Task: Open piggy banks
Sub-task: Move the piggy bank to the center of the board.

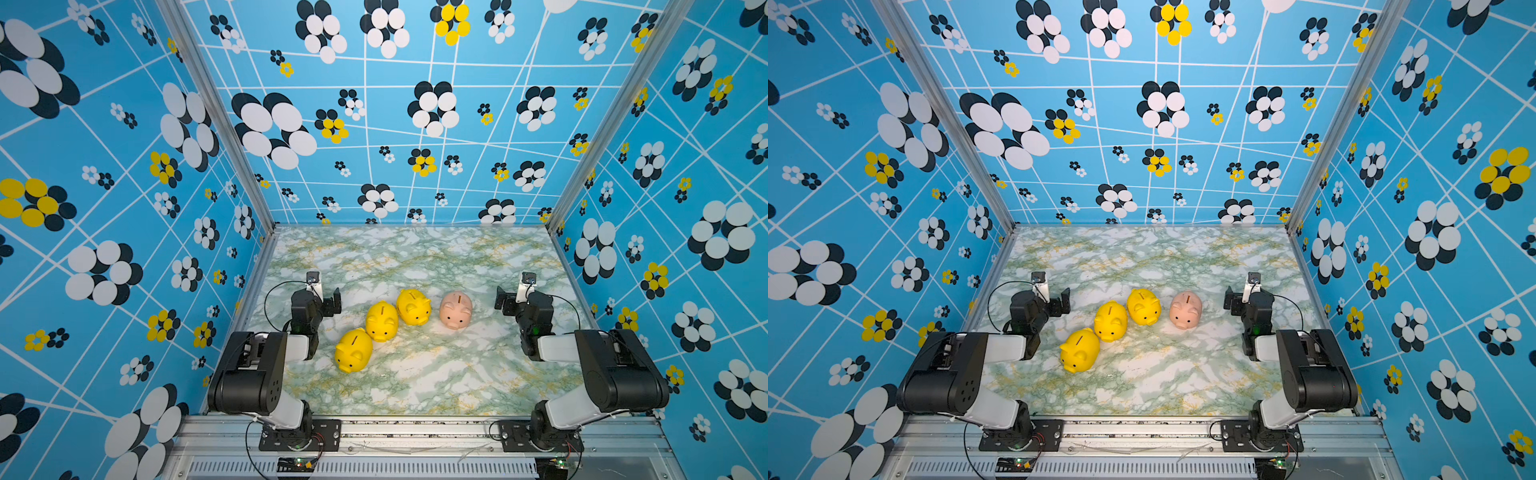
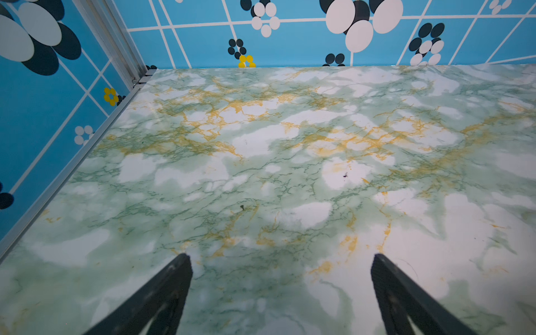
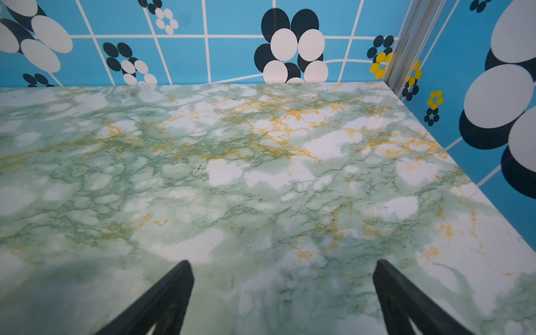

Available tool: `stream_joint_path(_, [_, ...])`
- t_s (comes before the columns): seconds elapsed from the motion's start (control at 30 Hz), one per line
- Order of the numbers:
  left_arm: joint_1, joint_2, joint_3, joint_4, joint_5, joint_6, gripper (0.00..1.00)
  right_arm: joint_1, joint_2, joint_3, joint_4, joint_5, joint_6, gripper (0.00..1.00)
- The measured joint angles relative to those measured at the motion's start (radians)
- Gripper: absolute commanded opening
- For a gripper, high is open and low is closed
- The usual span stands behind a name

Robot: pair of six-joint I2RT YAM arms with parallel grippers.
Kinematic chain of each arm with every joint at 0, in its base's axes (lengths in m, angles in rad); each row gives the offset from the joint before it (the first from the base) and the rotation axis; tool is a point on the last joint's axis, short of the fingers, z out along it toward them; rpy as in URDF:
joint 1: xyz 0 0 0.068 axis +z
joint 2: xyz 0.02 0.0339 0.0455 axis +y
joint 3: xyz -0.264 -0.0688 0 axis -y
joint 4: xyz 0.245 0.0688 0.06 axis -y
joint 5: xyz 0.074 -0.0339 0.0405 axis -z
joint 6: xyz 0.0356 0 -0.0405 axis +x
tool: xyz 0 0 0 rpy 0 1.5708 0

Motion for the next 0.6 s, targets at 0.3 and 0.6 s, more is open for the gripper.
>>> stream_joint_path(0.3, [-0.013, 0.000, 0.000, 0.003, -0.085, -0.014, 0.99, -0.001, 0.000, 0.000, 0.000, 0.000, 0.000, 1.00])
stream_joint_path(0.6, [-0.168, -0.125, 0.216, -0.373, -0.353, -0.014, 0.99, -0.001, 0.000, 0.000, 0.000, 0.001, 0.000, 1.00])
